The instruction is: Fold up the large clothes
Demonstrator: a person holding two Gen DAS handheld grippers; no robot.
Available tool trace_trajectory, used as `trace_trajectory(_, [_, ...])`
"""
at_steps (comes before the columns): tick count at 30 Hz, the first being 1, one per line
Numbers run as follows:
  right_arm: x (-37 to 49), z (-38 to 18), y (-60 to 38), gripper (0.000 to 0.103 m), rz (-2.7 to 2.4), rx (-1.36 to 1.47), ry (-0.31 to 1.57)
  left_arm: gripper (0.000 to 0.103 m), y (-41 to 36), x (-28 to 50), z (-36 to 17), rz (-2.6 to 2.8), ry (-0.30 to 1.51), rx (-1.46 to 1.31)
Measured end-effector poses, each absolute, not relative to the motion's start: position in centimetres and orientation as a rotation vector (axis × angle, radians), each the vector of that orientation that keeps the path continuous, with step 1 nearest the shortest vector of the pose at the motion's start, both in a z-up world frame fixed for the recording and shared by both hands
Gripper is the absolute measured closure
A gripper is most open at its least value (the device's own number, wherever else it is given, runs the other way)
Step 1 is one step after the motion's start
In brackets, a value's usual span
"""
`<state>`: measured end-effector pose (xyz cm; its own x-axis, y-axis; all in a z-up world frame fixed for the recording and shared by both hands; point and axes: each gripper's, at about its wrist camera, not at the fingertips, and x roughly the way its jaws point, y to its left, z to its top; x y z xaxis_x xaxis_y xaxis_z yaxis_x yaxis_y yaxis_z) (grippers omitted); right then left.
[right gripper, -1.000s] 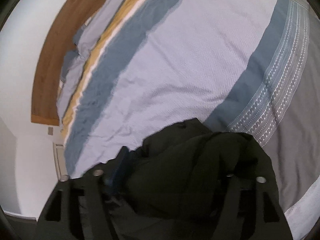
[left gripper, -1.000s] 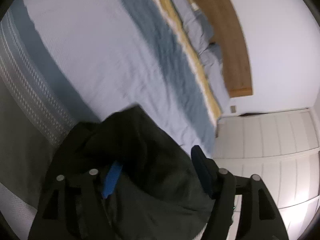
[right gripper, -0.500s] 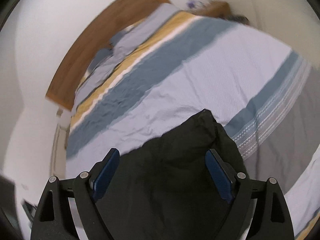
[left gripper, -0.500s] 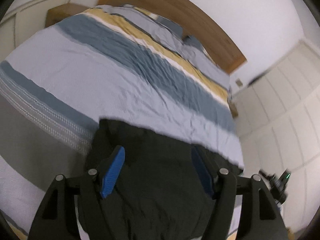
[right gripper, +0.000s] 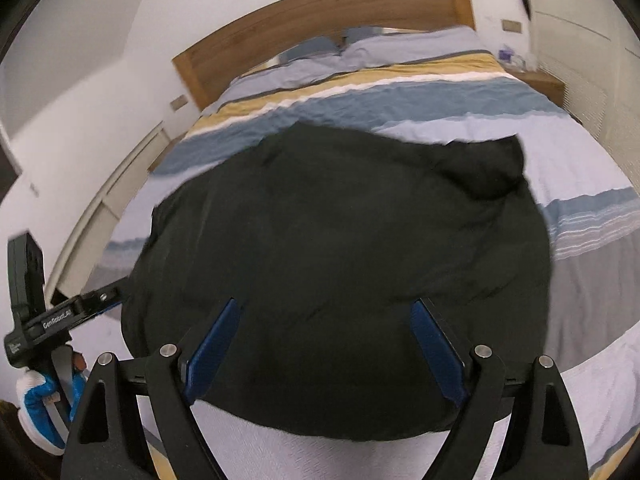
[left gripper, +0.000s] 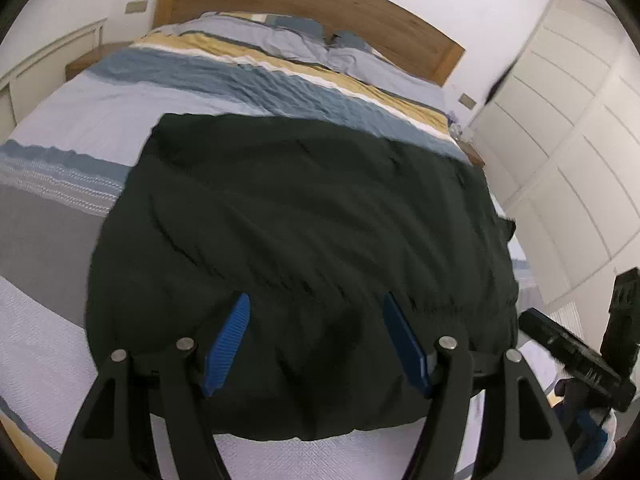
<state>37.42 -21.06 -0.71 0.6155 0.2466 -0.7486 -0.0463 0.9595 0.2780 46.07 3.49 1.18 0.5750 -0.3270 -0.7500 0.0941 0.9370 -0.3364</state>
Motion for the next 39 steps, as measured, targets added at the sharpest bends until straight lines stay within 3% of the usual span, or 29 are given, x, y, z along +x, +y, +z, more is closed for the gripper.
trace_trajectory(9, [40.3,-6.6,-17.2,0.014,0.181,0.095,0.931,0.034,-2.0,49.6,-3.1,-0.262,0.928,-0.092])
trace_trajectory(13, [44.7,-7.2,-17.4,0.01,0.166,0.087,0.909,0.033,-2.9,54.1,-3.6,-0.246,0.931,-0.049])
trace_trajectory(25, [56.5,-9.2,-20.3,0.009,0.107,0.103,0.986,0.031,-5.3,66.2,-5.5,-0.207,1.0,0.037])
trace_trajectory(39, [60.1,-12.2,-20.9,0.004,0.081,0.094,1.018,0.028,-6.4,69.8,-8.4,-0.172,0.97,0.07])
